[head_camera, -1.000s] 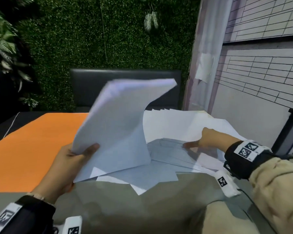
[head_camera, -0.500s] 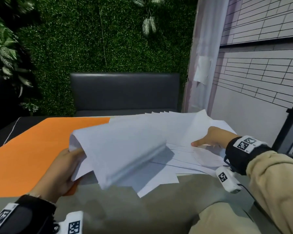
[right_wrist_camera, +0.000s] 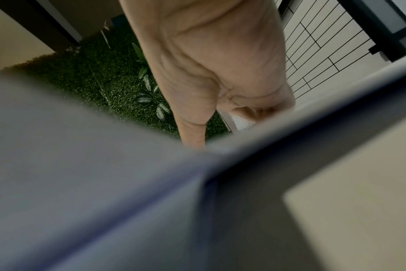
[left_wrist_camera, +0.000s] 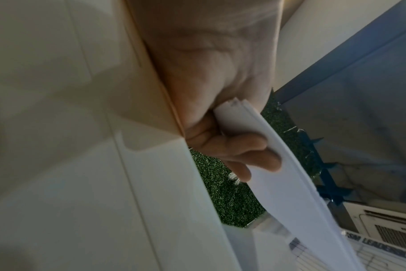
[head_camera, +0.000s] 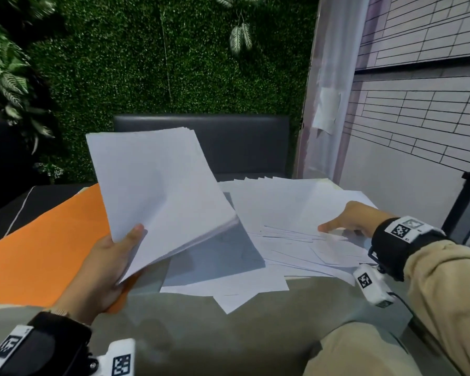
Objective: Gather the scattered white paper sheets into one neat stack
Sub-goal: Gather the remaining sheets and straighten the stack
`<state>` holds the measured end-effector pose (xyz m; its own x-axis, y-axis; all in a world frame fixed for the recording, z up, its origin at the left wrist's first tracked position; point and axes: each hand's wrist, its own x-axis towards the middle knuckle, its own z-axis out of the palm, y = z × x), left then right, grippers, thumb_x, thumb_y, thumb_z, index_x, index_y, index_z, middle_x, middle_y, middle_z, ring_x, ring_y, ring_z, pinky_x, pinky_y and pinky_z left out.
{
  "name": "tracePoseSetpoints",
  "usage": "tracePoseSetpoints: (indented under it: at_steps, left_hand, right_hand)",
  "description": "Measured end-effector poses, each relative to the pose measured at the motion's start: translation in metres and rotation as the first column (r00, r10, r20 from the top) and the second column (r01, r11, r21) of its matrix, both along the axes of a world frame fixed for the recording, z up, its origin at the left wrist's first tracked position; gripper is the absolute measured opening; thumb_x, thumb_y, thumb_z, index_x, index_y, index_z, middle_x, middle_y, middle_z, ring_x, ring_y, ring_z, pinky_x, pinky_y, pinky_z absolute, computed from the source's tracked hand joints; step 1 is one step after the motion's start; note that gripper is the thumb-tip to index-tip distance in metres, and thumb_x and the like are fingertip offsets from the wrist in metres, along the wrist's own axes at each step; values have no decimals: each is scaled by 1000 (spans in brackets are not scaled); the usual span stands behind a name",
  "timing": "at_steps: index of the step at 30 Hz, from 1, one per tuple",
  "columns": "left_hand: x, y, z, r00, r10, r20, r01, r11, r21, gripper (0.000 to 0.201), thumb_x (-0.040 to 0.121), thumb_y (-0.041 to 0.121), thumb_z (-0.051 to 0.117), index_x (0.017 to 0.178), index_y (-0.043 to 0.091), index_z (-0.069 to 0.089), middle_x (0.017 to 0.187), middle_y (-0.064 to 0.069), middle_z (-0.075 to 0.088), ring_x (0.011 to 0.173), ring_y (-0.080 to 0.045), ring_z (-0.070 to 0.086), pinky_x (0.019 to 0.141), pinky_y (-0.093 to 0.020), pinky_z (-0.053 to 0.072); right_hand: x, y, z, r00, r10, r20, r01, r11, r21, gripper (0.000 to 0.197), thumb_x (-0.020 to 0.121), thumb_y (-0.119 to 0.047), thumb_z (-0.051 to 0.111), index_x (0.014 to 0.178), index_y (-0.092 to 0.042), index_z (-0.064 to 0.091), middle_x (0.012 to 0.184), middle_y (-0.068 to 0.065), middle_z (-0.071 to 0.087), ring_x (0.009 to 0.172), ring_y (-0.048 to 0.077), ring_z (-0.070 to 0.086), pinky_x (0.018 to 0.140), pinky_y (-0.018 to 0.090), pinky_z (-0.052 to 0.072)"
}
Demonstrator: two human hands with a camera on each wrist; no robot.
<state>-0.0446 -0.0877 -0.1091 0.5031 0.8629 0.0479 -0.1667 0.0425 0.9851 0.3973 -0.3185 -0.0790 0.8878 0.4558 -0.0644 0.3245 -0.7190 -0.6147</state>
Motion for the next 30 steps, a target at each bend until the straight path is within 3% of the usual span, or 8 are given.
tracePoseSetpoints:
  at_steps: [3, 7, 12, 15, 19, 23, 27, 30]
  left_hand:
    - [3, -5, -2, 1000, -3, -27, 4, 1000, 28, 26, 113, 24, 55, 128, 14, 74, 119, 4, 84, 105, -14, 82, 95, -41, 57]
    - [3, -1, -5, 998, 7, -65, -3, 998, 59, 27, 113, 24, 55, 129, 12, 74, 122, 1, 84, 111, -19, 80, 93, -38, 57]
    - [1, 2, -6, 996, 15, -86, -10, 998, 61, 32, 112, 29, 58, 133, 11, 74, 123, -2, 83, 114, -25, 79, 99, -45, 57]
    - [1, 1, -5, 996, 21, -87, -16, 998, 60, 31, 112, 30, 58, 130, 12, 75, 121, -1, 84, 112, -24, 80, 97, -44, 58]
    - [1, 2, -6, 995, 18, -101, -10, 997, 78, 30, 112, 30, 58, 130, 12, 74, 121, 1, 84, 113, -23, 80, 96, -42, 58]
    - [1, 2, -8, 996, 23, -89, -17, 997, 72, 30, 112, 29, 59, 131, 11, 74, 123, -2, 83, 116, -26, 77, 104, -47, 56]
    - [1, 0, -7, 997, 25, -75, -18, 996, 85, 32, 111, 29, 59, 134, 11, 73, 125, -1, 83, 117, -26, 77, 96, -42, 56]
    - [0, -1, -6, 997, 12, -78, -4, 995, 102, 31, 111, 29, 59, 133, 13, 73, 123, 2, 83, 114, -21, 79, 92, -37, 57]
  right_hand:
    - [2, -3, -4, 992, -5, -123, 16, 996, 93, 67, 61, -2, 101, 114, -14, 63, 95, 9, 69, 78, 24, 65, 53, 28, 57]
    - [0, -4, -6, 987, 9, -163, 16, 988, 151, 57, 60, 5, 98, 109, -5, 70, 102, 15, 74, 91, 29, 71, 71, 38, 65]
    - [-4, 0, 0, 999, -13, 48, 14, 1000, -19, 77, 42, -27, 107, 108, -17, 68, 104, 8, 73, 95, 31, 73, 89, 47, 64]
    - [-3, 1, 2, 998, -9, 63, 13, 999, -51, 78, 50, -26, 106, 113, -19, 61, 104, 7, 69, 95, 31, 72, 84, 45, 65]
    - [-2, 1, 3, 995, -63, -76, 58, 996, -63, 71, 55, -17, 105, 111, -14, 61, 97, 10, 66, 71, 32, 68, 63, 36, 59]
    - [-1, 1, 2, 996, -54, -68, 47, 993, -105, 51, 64, -21, 102, 95, -12, 63, 96, 8, 68, 83, 29, 73, 84, 40, 62]
    - [4, 1, -5, 997, -42, -71, 34, 994, -102, 48, 64, -24, 101, 99, -8, 71, 108, 13, 74, 100, 32, 71, 99, 44, 59]
    - [4, -1, -3, 990, -57, -126, 51, 997, -53, 54, 59, -12, 102, 102, -10, 69, 104, 11, 71, 90, 31, 73, 81, 42, 65]
